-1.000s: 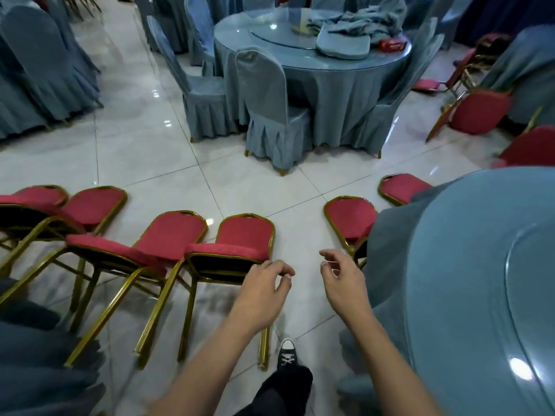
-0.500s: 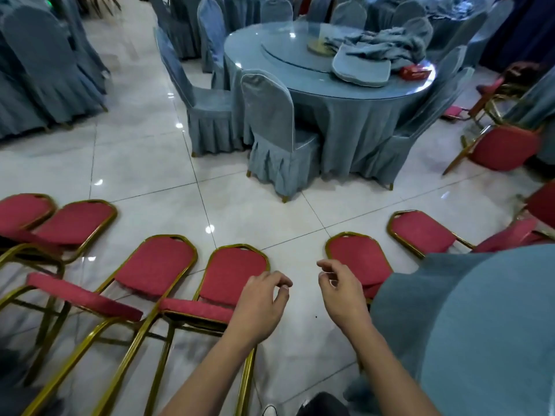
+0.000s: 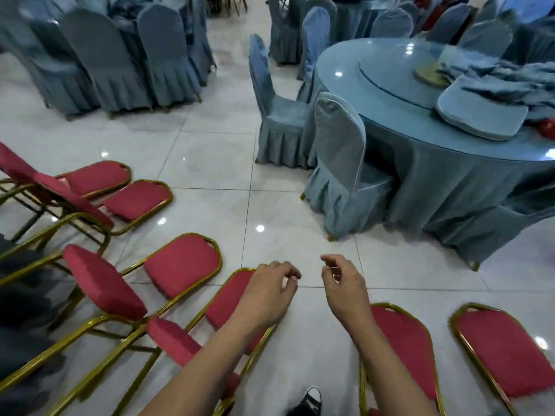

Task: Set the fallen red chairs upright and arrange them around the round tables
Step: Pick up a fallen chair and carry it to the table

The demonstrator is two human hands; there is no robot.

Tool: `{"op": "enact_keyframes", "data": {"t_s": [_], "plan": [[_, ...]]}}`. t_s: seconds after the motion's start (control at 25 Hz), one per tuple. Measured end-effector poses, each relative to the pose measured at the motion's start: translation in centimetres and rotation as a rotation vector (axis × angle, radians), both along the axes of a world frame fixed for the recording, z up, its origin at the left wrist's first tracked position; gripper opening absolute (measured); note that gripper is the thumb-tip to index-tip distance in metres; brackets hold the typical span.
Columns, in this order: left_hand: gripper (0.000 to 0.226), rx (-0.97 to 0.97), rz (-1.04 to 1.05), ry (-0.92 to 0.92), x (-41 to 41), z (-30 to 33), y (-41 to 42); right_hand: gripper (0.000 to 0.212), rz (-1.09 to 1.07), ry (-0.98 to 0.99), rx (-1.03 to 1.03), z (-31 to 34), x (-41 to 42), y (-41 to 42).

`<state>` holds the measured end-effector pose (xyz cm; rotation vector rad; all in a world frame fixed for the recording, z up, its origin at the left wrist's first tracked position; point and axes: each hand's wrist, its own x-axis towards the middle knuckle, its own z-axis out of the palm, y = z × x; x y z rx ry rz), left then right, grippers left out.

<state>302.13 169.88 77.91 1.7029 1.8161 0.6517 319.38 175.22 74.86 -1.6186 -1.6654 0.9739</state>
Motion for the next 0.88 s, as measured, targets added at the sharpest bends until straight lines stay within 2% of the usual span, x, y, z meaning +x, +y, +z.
{"op": "enact_keyframes", "data": {"t_s": [0.32, 0.56, 0.88], "plan": [[0.022, 0.009, 0.292, 0.025, -0.5, -0.7, 12.3, 0.023, 0.307, -0.007, 0.004, -0.4, -3.0, 17.8], [0.021, 0.041, 0.496, -0.008, -4.6, -1.2, 23.6, 0.022, 0.526, -0.075, 0.030, -0.6, -9.5, 30.1], [0.022, 0.055, 0.711, 0.025, -10.8, 0.6, 33.8, 0.024, 0.731, 0.013, -0.011, 0.7, -18.8, 42.5]]}}
